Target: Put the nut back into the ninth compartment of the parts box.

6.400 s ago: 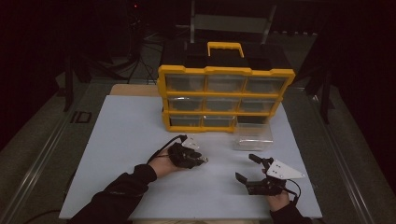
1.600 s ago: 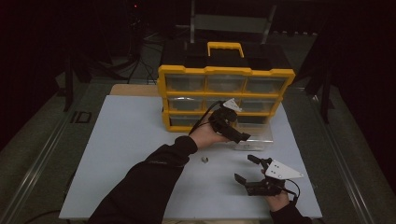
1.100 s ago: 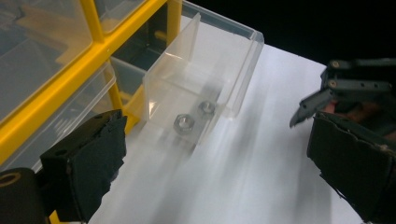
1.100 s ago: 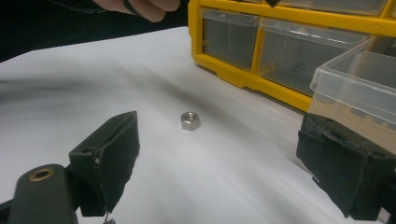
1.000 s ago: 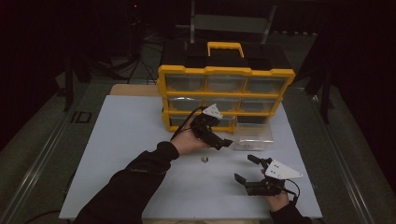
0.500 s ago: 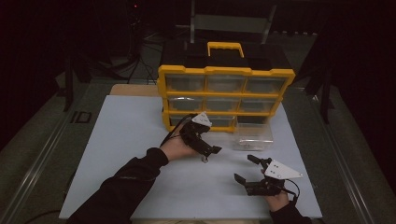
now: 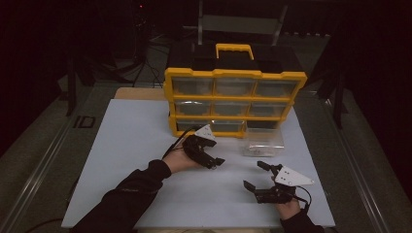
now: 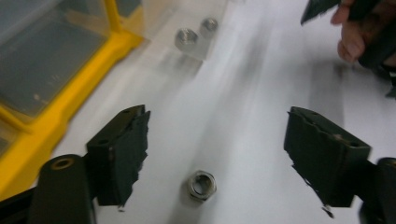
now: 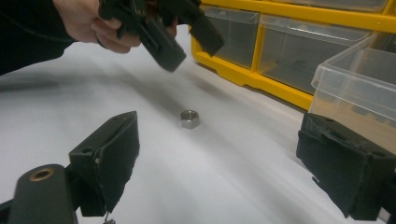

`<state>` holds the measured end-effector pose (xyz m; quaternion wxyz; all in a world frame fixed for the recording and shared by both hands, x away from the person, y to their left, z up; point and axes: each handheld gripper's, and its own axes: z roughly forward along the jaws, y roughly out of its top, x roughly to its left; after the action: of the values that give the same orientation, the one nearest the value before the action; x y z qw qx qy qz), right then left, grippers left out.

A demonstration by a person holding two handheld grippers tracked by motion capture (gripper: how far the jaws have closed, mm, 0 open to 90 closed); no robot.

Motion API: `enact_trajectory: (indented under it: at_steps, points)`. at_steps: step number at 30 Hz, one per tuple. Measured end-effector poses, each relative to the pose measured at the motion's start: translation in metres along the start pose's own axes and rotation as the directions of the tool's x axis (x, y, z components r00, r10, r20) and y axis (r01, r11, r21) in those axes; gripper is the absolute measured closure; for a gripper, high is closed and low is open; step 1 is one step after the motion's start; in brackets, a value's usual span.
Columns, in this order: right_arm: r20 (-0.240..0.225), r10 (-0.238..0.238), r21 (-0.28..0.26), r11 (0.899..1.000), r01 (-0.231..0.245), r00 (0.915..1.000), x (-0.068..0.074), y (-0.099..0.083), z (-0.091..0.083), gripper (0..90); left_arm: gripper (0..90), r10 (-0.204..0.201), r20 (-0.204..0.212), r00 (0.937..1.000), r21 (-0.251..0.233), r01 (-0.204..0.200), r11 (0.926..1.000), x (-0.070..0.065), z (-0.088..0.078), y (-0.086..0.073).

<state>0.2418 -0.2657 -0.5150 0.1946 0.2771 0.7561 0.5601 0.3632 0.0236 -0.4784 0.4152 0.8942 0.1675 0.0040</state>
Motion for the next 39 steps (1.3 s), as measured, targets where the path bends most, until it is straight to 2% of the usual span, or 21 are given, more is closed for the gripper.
enact_trajectory:
  at_steps: [6, 8, 12, 15, 18, 25, 29, 39]
  points:
    - [0.0, -0.001, 0.0, 1.0, 0.001, 1.0, 0.0, 0.0, 0.0, 13.3, 31.1, 0.002, 0.015, 0.9999, 0.021, -0.002, 0.9998, 0.0, 0.005, -0.008]
    - [-0.001, 0.001, 0.0, 1.0, -0.001, 1.0, 0.0, 0.0, 0.0, 13.3, 34.0, 0.012, 0.003, 0.9999, 0.045, -0.012, 0.9989, 0.001, 0.008, -0.014]
    - [-0.002, 0.0, 0.0, 1.0, 0.0, 1.0, 0.0, 0.0, 0.0, 13.3, 39.0, 0.004, 0.008, 1.0, 0.079, -0.004, 0.9969, 0.003, 0.014, -0.021]
    - [-0.002, 0.001, 0.0, 1.0, -0.001, 1.0, 0.0, 0.0, 0.0, 13.3, 42.7, 0.014, 0.005, 0.9999, 0.105, -0.014, 0.9944, 0.003, 0.019, -0.024]
    - [-0.002, 0.001, 0.001, 1.0, -0.001, 1.0, 0.0, 0.0, 0.0, 13.3, 46.3, 0.016, 0.0, 0.9999, 0.115, -0.016, 0.9932, 0.003, 0.022, -0.025]
    - [-0.004, 0.004, 0.001, 1.0, -0.004, 1.0, 0.0, 0.0, 0.0, 13.3, 53.7, 0.046, -0.008, 0.9989, 0.178, -0.044, 0.983, 0.006, 0.031, -0.031]
    - [-0.004, 0.004, 0.001, 1.0, -0.004, 1.0, -0.001, 0.0, 0.0, 13.3, 55.4, 0.06, -0.015, 0.9981, 0.188, -0.056, 0.9805, 0.004, 0.036, -0.033]
    - [-0.003, 0.003, 0.002, 1.0, -0.003, 1.0, 0.0, 0.0, 0.0, 13.3, 65.9, 0.079, -0.033, 0.9963, 0.184, -0.072, 0.9804, 0.001, 0.039, -0.031]
